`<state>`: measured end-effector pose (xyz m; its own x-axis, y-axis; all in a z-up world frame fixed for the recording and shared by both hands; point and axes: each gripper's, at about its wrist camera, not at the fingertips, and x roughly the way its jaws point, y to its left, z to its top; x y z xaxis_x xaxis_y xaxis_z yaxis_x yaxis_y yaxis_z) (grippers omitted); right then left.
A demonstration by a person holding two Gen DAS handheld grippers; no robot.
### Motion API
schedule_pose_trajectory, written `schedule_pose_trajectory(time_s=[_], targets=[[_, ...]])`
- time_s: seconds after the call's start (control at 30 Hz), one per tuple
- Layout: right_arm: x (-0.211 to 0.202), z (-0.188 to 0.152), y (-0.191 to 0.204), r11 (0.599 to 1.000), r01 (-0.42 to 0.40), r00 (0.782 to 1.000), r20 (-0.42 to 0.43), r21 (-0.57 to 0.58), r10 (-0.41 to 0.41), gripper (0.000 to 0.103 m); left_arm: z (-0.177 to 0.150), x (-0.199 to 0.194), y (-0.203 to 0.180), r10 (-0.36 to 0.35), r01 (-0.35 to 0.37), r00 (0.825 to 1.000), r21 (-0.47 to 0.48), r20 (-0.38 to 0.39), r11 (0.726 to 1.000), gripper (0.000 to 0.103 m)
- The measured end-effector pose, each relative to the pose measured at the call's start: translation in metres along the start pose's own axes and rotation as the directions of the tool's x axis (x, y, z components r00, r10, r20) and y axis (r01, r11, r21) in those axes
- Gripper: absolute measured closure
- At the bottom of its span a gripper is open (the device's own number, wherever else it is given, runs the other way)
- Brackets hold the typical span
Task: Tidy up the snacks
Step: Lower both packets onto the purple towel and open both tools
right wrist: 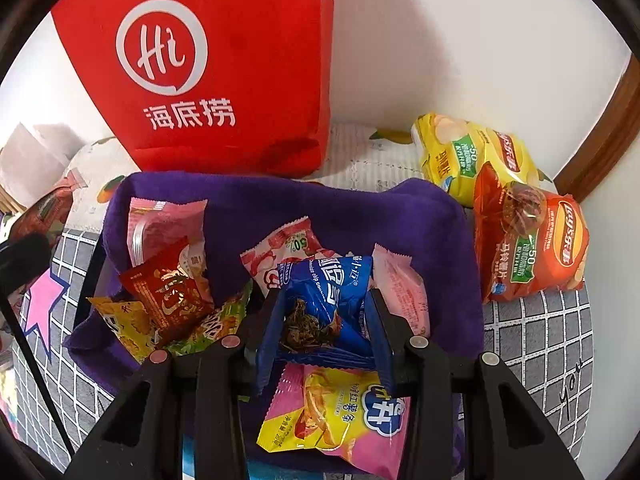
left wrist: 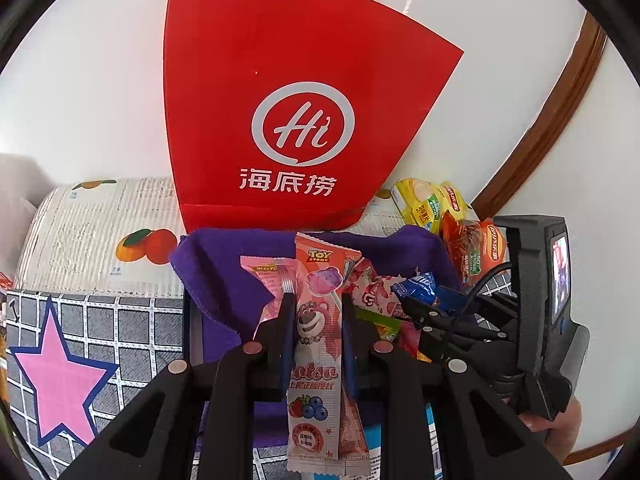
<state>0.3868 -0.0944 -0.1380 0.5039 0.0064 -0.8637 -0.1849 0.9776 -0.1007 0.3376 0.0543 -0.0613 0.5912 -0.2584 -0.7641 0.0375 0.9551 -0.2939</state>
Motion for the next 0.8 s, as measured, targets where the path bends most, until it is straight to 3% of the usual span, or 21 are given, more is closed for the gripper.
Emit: schedule_pose_trajectory(time_s=[0.3, 0.47, 0.8], targets=[[0.007, -0.001, -0.002, 1.000, 0.006, 1.000, -0.022, 0.003, -0.006, 0.060, 0.001, 0.000, 0.002, 0.003, -0.003, 1.000, -0.007, 0.001, 1.000, 0.084], [0.005, -0.001, -0.005, 1.000, 0.021, 1.000, -0.016, 0.007, -0.021, 0.048, 0.000, 0.001, 0.001, 0.003, -0.003, 1.000, -0.003, -0.004, 1.000, 0.084], [-0.020, 0.001, -0.016, 0.999, 0.032, 0.999, 0.042, 0.043, -0.034, 0.047, -0.005, 0.015, -0.005, -0.019, 0.019, 0.999, 0.007, -0.038, 1.000, 0.084]])
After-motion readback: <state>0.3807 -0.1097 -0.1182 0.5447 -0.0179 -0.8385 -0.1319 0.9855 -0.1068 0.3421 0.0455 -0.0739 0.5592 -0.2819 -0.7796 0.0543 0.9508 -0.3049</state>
